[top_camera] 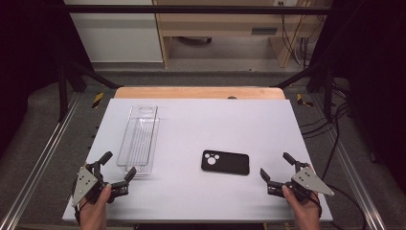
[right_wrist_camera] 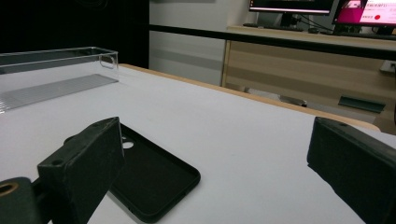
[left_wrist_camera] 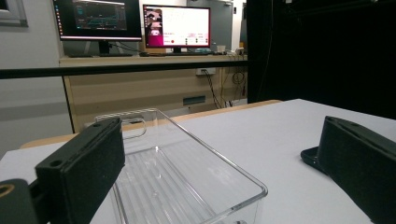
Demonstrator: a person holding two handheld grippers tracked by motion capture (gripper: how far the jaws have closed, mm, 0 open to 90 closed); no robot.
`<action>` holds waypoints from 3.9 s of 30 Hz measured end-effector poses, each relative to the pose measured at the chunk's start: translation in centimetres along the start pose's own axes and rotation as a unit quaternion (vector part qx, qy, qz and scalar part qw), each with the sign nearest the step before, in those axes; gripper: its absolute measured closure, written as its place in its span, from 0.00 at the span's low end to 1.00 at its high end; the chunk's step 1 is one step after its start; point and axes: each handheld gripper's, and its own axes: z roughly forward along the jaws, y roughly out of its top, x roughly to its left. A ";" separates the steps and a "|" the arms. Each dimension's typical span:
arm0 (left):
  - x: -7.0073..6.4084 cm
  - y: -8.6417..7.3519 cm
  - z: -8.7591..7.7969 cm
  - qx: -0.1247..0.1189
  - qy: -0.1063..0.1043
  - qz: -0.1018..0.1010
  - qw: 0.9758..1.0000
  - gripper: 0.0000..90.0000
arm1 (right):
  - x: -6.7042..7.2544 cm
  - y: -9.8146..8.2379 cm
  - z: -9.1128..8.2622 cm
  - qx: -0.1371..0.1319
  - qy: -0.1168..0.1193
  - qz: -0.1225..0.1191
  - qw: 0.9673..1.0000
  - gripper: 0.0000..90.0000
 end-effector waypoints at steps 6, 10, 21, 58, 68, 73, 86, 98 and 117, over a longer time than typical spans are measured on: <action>-0.2 0.1 -0.1 0.003 0.003 0.008 1.000 0.01 | 0.3 0.0 0.0 0.006 0.005 0.004 1.000 0.04; -0.2 0.1 0.1 0.005 0.000 0.010 1.000 0.01 | 0.3 0.0 0.1 0.006 0.006 0.007 1.000 0.04; -0.3 0.0 0.1 0.007 -0.001 0.007 1.000 0.01 | 0.0 -0.1 0.4 0.046 0.017 0.057 0.997 0.05; -0.5 -0.1 -0.2 0.025 -0.003 0.013 1.000 0.01 | 0.1 4.6 11.2 0.303 0.022 0.028 0.952 0.16; -0.5 -0.1 -0.2 0.028 -0.004 0.012 1.000 0.01 | -0.5 4.7 12.7 0.324 0.040 0.020 0.945 0.19; -0.5 -0.1 -0.2 0.029 -0.004 0.012 1.000 0.01 | -0.5 4.5 12.7 0.339 0.038 0.020 0.940 0.21; -0.5 -0.1 -0.2 0.033 -0.003 0.010 0.999 0.01 | -0.2 2.7 12.2 0.375 0.045 0.052 0.924 0.48; -0.5 -0.2 -0.2 0.037 -0.003 0.009 0.999 0.01 | 0.5 1.4 11.2 0.385 0.012 0.101 0.917 0.65; -0.4 -0.2 -0.3 0.038 0.004 0.006 0.999 0.01 | 1.3 0.8 11.1 0.390 -0.031 0.155 0.907 0.81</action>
